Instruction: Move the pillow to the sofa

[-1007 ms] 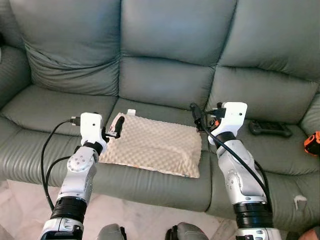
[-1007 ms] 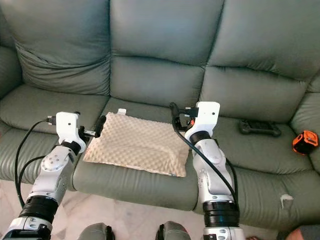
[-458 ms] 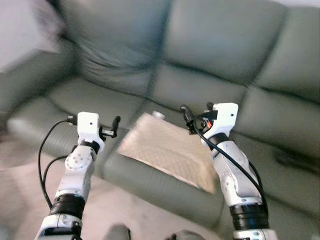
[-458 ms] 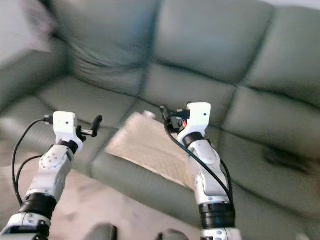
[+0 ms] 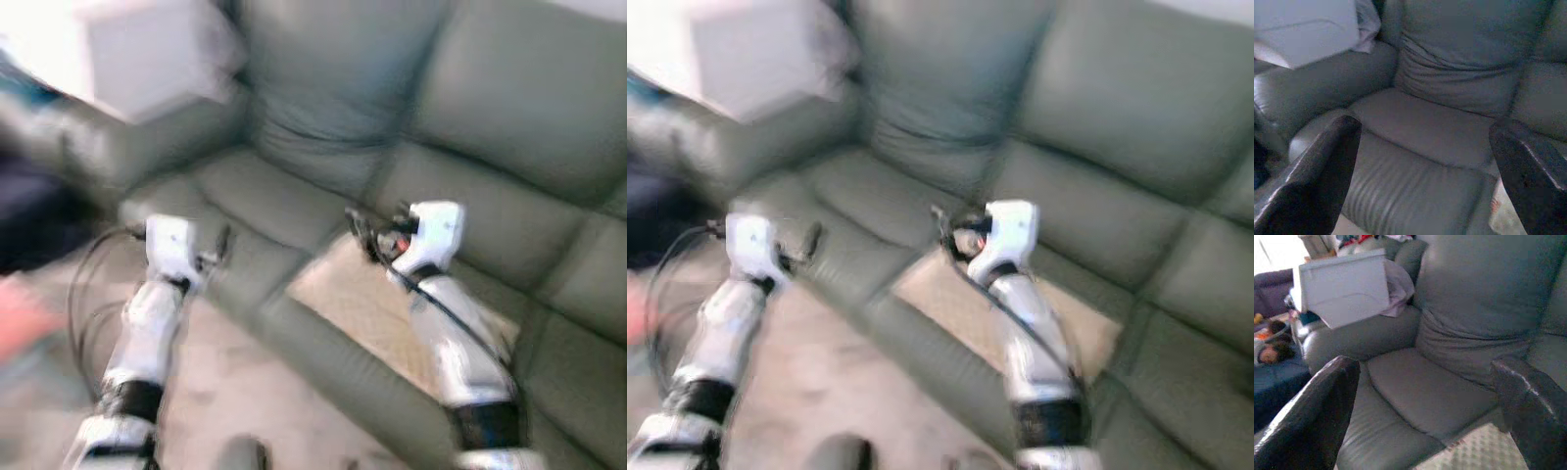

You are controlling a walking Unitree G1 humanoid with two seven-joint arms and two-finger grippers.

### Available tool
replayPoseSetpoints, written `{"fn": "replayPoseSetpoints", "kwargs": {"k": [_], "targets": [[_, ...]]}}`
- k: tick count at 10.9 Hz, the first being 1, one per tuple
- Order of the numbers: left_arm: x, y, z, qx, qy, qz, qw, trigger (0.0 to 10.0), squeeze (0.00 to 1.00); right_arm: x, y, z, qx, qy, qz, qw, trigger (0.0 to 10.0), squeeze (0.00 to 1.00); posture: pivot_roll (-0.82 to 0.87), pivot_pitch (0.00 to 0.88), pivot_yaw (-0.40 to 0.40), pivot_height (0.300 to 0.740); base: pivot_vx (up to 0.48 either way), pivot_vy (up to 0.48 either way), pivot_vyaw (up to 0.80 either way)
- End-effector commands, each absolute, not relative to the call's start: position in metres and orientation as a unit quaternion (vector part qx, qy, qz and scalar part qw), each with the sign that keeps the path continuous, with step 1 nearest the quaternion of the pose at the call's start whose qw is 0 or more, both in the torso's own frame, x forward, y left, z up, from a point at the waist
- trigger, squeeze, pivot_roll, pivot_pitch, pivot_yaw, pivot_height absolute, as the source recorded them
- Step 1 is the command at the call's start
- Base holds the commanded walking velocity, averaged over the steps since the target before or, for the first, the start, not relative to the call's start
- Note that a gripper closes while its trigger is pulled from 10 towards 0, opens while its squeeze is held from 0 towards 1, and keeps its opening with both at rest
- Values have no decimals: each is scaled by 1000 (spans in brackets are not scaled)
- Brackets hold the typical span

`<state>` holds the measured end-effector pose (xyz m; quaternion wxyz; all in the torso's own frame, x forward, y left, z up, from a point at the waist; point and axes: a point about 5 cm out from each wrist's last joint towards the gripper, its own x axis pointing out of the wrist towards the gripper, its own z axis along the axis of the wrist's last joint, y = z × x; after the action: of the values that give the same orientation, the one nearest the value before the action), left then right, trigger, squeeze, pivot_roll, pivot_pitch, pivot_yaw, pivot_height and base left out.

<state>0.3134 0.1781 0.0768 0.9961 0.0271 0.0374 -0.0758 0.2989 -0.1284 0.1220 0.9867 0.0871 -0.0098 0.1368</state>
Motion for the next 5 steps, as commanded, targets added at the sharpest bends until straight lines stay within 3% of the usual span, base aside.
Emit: {"fn": "replayPoseSetpoints", "kwargs": {"k": [1, 5], "targets": [[315, 182, 80, 39, 34, -74, 996, 10000, 0, 300, -126, 126, 95, -18, 141, 985, 10000, 0, -77, 0, -49, 740, 0, 480, 800], [315, 185, 80, 48, 31, -66, 996, 10000, 0, 299, -125, 127, 106, -23, 144, 984, 10000, 0, -78, 0, -46, 740, 0, 480, 800]]}}
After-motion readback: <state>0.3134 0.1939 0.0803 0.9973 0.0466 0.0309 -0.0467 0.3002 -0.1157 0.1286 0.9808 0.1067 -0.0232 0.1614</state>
